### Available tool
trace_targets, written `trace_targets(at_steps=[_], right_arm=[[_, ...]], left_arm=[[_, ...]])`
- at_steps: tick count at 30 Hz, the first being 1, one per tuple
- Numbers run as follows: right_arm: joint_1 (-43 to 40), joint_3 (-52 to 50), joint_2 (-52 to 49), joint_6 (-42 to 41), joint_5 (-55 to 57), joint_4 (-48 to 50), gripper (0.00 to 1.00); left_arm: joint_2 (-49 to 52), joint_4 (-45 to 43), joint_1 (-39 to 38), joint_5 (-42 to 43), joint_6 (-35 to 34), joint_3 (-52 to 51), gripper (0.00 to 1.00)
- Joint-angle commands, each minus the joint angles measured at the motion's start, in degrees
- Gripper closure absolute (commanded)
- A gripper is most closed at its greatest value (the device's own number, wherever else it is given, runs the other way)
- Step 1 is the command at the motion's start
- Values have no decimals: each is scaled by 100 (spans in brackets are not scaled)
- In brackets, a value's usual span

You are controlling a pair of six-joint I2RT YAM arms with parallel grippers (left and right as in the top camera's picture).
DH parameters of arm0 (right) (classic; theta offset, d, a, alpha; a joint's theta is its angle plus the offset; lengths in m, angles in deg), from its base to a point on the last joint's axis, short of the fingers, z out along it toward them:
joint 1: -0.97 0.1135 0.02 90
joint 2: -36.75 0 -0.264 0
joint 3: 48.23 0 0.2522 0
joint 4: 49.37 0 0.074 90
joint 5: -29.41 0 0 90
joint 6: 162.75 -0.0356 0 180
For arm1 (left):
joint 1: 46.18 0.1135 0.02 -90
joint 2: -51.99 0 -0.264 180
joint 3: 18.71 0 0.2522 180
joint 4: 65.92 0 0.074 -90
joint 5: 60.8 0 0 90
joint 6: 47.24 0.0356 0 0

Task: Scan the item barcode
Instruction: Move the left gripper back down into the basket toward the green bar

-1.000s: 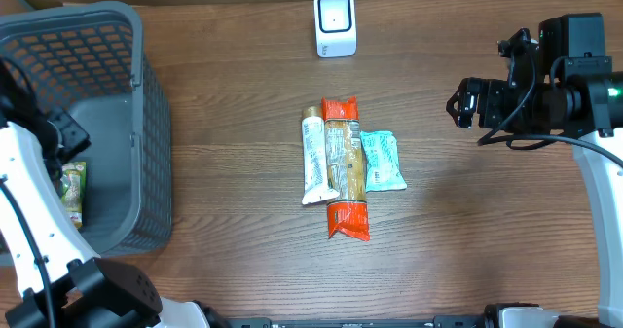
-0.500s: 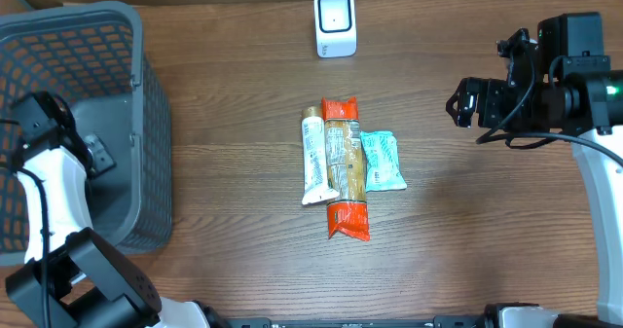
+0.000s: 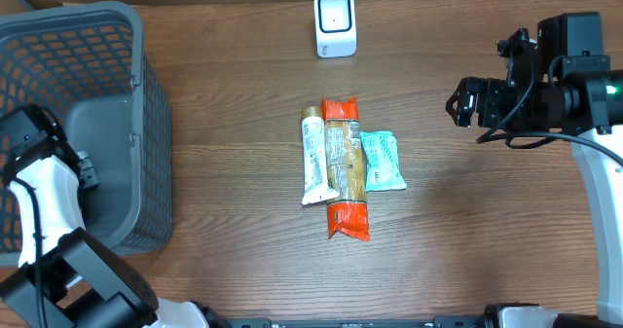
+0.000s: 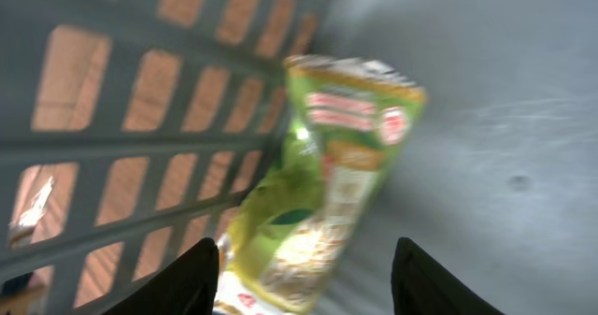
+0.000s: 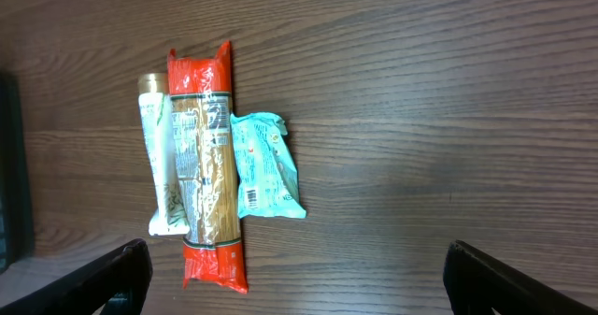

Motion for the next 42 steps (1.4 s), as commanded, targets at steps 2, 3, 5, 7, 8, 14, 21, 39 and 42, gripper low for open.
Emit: trace_targets(at_steps=[2, 3, 5, 7, 8, 14, 21, 39, 42], right_arm=[[26, 2, -11, 7, -2, 35, 0], [26, 2, -11, 7, -2, 35, 0], [26, 2, -11, 7, -4, 37, 0], [26, 2, -11, 7, -2, 37, 0], [26, 2, -11, 7, -2, 37, 0], [26, 2, -11, 7, -2, 37, 0], [26, 2, -11, 9, 20, 37, 0], [26, 2, -11, 7, 59, 61, 0], [26, 2, -11, 7, 59, 61, 0]], left_arm=[[291, 9, 151, -131, 109, -107, 48], [348, 9, 162, -129, 109, -109, 48], [483, 26, 164, -92, 107, -111, 48], [616, 37, 162, 9, 107, -111, 50], [660, 48, 164, 24, 105, -111, 54], [761, 92, 160, 9, 107, -107, 96], [396, 297, 98, -26, -129, 227, 96], [-1672, 973, -1628, -48, -507, 2306, 96], [-1681, 1237, -1611, -28, -1143, 2299, 96]])
